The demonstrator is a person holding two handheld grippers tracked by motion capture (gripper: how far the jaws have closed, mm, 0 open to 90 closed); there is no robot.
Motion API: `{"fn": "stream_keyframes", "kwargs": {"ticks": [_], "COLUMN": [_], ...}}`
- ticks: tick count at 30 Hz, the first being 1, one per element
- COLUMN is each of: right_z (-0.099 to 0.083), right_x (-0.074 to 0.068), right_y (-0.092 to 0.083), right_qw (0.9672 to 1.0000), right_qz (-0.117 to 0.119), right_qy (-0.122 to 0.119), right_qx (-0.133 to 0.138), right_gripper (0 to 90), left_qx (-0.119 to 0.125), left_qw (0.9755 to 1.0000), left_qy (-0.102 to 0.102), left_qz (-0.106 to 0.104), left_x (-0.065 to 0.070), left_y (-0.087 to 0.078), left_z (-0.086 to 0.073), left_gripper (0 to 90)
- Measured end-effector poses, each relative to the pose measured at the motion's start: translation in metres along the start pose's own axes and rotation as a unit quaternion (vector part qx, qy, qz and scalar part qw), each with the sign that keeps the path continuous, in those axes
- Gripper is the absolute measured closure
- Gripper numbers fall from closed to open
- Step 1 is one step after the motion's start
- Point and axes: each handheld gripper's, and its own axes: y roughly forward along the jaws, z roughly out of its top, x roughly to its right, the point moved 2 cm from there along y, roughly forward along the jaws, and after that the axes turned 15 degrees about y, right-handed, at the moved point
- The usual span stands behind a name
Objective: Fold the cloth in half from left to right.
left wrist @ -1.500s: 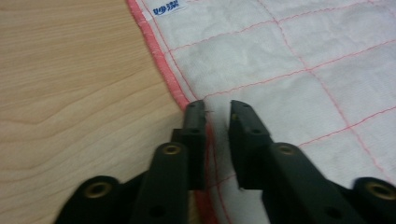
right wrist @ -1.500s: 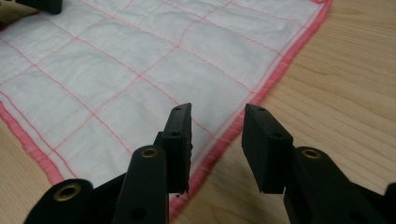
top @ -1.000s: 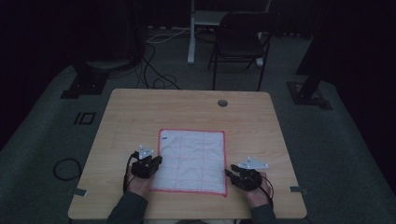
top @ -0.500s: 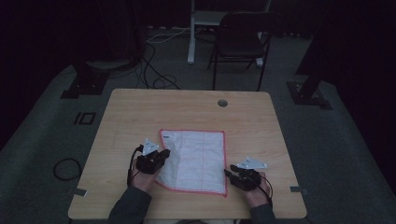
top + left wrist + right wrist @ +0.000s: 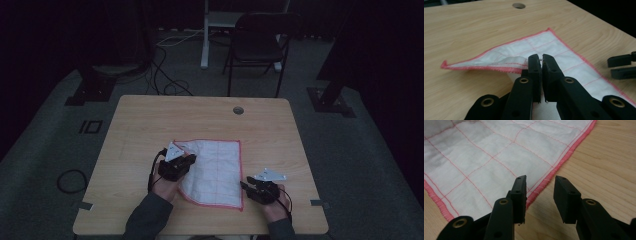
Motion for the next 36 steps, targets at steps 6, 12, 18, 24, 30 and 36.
{"fn": "stream_keyframes", "kwargs": {"ticks": [6,12,18,24,30,36], "right_z": [0.000,0.001,0.003,0.004,0.006,0.007], "right_x": [0.001,0.003,0.011,0.022,0.032,0.040], "right_y": [-0.001,-0.002,-0.006,-0.012,-0.019,-0.022], "right_qw": [1.0000,1.0000,0.9997,0.9987,0.9972,0.9955], "right_qz": [-0.001,-0.004,-0.012,-0.035,-0.048,-0.058], "right_qy": [0.002,0.005,0.015,0.023,0.038,0.050], "right_qx": [0.002,0.005,0.014,0.029,0.043,0.054], "right_gripper": [63.0,63.0,63.1,63.1,63.1,63.1], "left_qx": [0.000,0.001,0.003,-0.001,-0.010,-0.018], "left_qw": [0.9998,0.9992,0.9983,0.9973,0.9958,0.9942], "left_qy": [0.015,0.029,0.041,0.048,0.057,0.066], "left_qz": [-0.013,-0.028,-0.042,-0.056,-0.071,-0.083], "left_x": [0.010,0.021,0.035,0.046,0.059,0.069], "left_y": [0.010,0.020,0.032,0.047,0.062,0.072], "left_z": [0.010,0.019,0.028,0.033,0.036,0.038], "left_gripper": [86.5,86.6,86.5,86.5,86.6,86.6]}}
